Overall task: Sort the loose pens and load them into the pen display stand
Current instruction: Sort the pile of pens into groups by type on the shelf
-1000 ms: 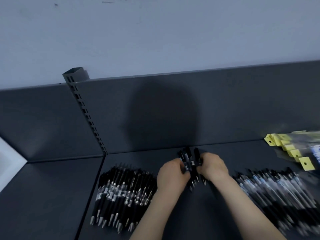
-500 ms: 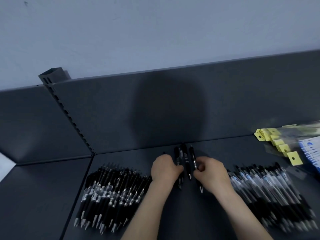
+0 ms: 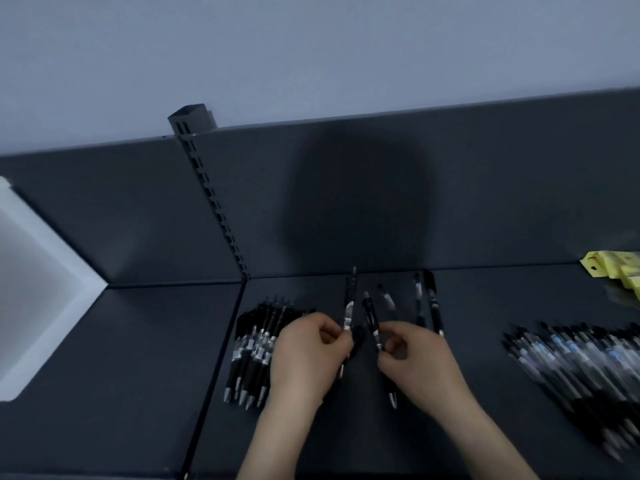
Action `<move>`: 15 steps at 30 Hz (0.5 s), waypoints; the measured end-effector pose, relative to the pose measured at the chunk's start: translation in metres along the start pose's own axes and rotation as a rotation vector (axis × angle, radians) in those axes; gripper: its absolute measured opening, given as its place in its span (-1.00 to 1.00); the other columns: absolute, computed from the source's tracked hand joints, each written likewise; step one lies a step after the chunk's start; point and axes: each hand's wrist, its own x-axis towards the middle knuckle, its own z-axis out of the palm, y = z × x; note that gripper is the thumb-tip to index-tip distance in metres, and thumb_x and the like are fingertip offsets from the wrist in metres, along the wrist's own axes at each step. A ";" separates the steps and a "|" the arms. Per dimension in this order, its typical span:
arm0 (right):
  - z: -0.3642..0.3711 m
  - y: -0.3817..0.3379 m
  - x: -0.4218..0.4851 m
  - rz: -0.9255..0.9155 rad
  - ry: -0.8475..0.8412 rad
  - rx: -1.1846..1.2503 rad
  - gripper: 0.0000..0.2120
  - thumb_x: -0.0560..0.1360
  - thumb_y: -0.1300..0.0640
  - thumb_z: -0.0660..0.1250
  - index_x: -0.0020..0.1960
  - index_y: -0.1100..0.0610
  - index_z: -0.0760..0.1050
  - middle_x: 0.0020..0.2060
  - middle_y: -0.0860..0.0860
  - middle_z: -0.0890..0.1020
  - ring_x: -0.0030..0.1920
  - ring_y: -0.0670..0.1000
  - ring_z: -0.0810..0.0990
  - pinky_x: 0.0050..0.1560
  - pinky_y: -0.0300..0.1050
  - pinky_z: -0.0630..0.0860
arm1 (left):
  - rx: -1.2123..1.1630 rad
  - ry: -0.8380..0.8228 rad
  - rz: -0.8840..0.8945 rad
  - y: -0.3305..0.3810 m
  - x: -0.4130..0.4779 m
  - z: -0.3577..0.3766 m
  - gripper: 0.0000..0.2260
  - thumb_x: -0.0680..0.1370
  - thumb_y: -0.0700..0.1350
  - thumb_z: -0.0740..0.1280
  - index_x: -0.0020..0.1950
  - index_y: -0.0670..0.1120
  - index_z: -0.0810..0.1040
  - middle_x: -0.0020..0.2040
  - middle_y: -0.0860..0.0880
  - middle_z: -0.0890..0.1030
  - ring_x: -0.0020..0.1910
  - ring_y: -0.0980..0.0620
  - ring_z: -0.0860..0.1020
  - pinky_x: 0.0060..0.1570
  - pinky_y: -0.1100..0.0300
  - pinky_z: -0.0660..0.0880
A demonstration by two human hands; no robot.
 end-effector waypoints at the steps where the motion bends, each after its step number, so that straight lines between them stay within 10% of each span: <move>1: 0.006 -0.007 -0.003 -0.015 -0.008 0.003 -0.65 0.43 0.15 0.36 0.19 -0.05 0.54 -0.24 -0.14 0.57 -0.23 -0.16 0.55 -0.22 -0.31 0.49 | 0.022 0.028 -0.004 -0.008 -0.003 -0.011 -0.88 0.45 0.01 0.40 -0.27 0.05 0.57 -0.38 0.10 0.60 -0.40 0.14 0.58 -0.33 0.15 0.58; 15: 0.077 -0.065 -0.012 0.066 0.014 -0.049 -0.69 0.39 0.18 0.28 0.13 0.08 0.56 -0.26 -0.04 0.61 -0.23 -0.04 0.59 -0.16 -0.13 0.56 | 0.225 0.087 0.021 -0.067 -0.010 -0.081 -0.92 0.43 -0.04 0.39 -0.26 0.02 0.58 -0.35 0.10 0.58 -0.34 0.17 0.54 -0.38 0.30 0.43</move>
